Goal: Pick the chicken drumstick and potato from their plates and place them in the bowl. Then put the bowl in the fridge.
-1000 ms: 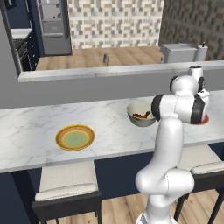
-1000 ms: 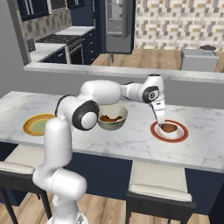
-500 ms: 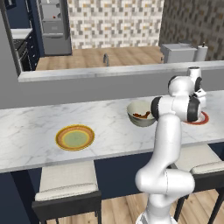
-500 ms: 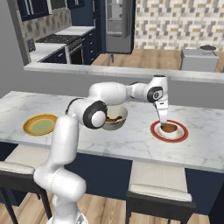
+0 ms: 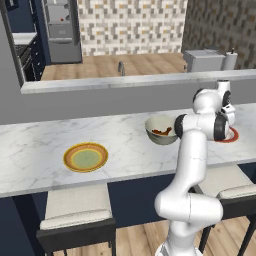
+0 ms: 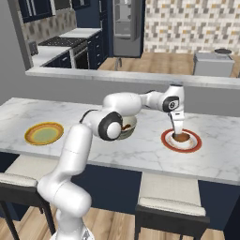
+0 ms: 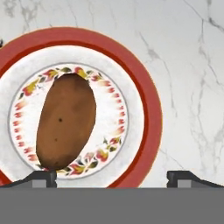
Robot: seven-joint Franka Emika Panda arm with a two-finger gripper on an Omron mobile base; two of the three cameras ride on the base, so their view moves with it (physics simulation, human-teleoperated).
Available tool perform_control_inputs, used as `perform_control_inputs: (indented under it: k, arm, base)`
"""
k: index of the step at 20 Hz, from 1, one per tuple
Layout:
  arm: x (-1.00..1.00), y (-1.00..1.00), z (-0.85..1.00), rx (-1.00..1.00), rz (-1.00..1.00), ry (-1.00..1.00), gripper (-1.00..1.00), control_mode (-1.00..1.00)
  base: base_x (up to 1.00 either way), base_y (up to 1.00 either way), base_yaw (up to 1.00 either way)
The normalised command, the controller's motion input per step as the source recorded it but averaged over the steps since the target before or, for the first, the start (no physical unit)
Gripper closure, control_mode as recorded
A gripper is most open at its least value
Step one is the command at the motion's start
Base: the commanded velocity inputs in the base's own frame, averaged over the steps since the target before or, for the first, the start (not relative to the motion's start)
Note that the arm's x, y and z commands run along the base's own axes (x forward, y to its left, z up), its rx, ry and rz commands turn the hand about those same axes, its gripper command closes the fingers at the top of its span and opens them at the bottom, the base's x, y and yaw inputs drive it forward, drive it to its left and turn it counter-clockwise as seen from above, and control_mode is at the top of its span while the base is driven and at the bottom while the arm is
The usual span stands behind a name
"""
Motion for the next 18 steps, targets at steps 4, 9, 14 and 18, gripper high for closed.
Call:
perform_control_inputs:
  k: [4, 9, 14, 18]
  arm:
    - [0.13, -0.01, -0.22, 0.01, 0.0, -0.03, -1.0, -1.0]
    - [0.24, -0.01, -0.21, 0.01, 0.0, -0.03, -1.0, -1.0]
    - [0.15, -0.04, -0.18, 0.01, 0.0, -0.07, -1.0, -1.0]
    - [0.17, -0.09, -0.13, 0.0, 0.0, -0.06, -1.0, -1.0]
  base:
    - [0.0, 0.0, 0.0]
    - [0.0, 0.0, 0.0]
    - [0.0, 0.0, 0.0]
    - [0.0, 0.0, 0.0]
